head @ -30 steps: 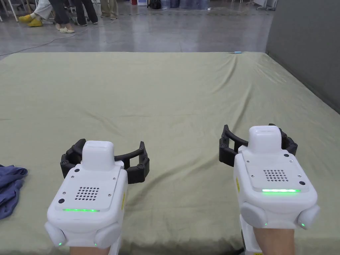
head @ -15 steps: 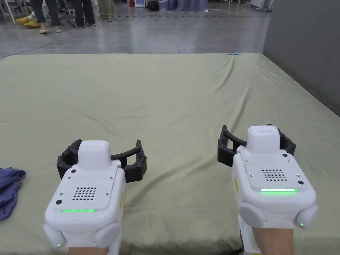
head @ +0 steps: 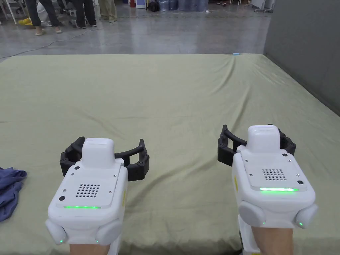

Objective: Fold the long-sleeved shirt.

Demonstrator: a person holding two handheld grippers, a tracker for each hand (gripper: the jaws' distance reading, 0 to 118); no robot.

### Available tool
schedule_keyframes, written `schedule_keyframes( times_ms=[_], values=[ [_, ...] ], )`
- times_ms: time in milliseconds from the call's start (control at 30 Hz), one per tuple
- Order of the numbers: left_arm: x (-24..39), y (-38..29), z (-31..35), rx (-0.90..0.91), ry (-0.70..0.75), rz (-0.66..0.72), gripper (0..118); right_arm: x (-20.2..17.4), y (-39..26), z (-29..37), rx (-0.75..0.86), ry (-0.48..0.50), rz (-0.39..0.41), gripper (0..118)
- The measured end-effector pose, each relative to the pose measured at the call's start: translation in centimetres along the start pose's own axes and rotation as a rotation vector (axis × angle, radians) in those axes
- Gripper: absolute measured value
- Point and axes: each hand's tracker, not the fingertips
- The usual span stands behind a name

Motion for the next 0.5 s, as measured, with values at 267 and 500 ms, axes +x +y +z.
schedule_keyframes(
  times_ms=[267,500],
  values=[
    [0.17,0.10,-0.09,0.006,-0.001,-0.012,117,0.28,-0.01,-0.21,-0.007,-0.004,0.008,89],
    [0.15,0.06,-0.09,0.010,0.019,-0.005,117,0.37,-0.17,-0.20,-0.013,0.000,-0.003,89]
  ],
)
